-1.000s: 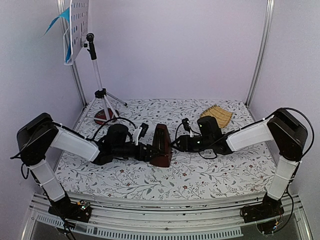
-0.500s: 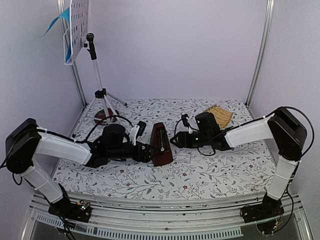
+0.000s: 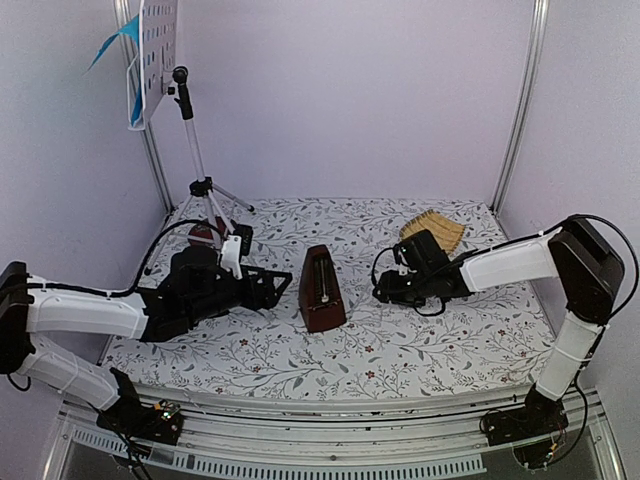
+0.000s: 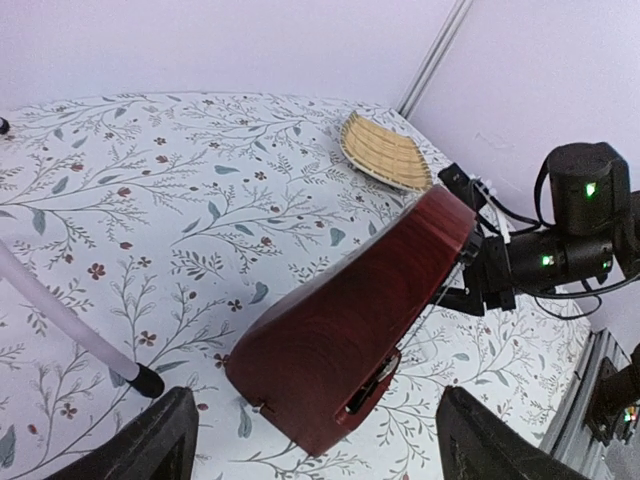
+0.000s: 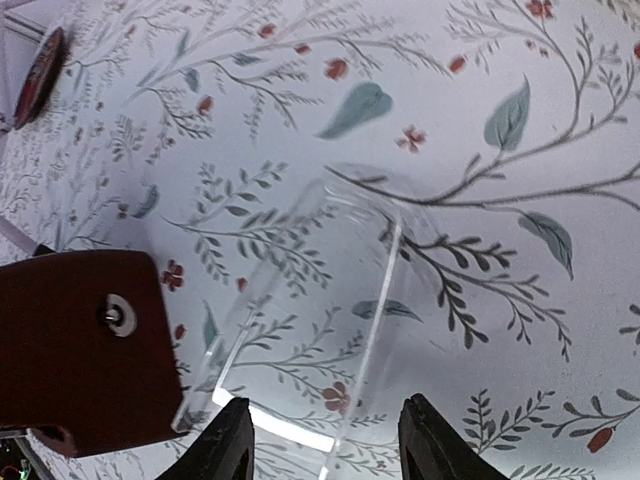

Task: Pack up the instrument practice props

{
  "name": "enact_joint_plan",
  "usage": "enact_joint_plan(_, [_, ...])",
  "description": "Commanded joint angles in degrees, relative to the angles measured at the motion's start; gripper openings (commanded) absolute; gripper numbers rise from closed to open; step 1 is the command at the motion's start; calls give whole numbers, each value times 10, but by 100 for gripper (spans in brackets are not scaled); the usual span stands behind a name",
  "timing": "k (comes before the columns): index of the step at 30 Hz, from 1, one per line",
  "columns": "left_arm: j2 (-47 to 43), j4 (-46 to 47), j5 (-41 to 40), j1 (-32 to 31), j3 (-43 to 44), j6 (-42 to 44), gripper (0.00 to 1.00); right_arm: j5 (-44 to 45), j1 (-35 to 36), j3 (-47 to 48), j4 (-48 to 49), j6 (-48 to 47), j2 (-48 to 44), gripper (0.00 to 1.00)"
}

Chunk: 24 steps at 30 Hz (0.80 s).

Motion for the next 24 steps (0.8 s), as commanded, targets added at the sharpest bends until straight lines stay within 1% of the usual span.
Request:
enact_joint_plan(1, [-29, -8, -48, -8, -18, 0, 85, 28, 1, 25, -53, 47, 29, 49])
enact_joint_plan(3, [-35, -10, -55, -7, -22, 0, 85, 30, 2, 30, -55, 48, 40, 48])
enact_joint_plan(11, [-40, -21, -59, -7, -21, 2, 85, 55, 9, 74, -76, 36, 83, 31])
enact_joint_plan(14, [-40, -24, -60, -7, -21, 1, 85, 75, 13, 88, -93, 34, 95, 23])
enact_joint_plan(16, [-40, -28, -60, -7, -19, 2, 85, 90, 16, 93, -103, 36, 99, 20])
enact_joint_plan(17, [-41, -31, -62, -7, -17, 3, 85, 98, 16, 93, -107, 38, 100, 14])
enact_joint_plan(18, [-41, -37, -64, -7, -13, 3, 85, 106, 18, 93, -108, 39, 100, 11])
enact_joint_plan(21, [-38, -74, -96, -19, 10, 10, 83, 114, 19, 90, -111, 44, 98, 4])
enact_joint_plan(24, [-34, -106, -153, -46, 46, 31, 83, 123, 18, 86, -114, 50, 88, 3])
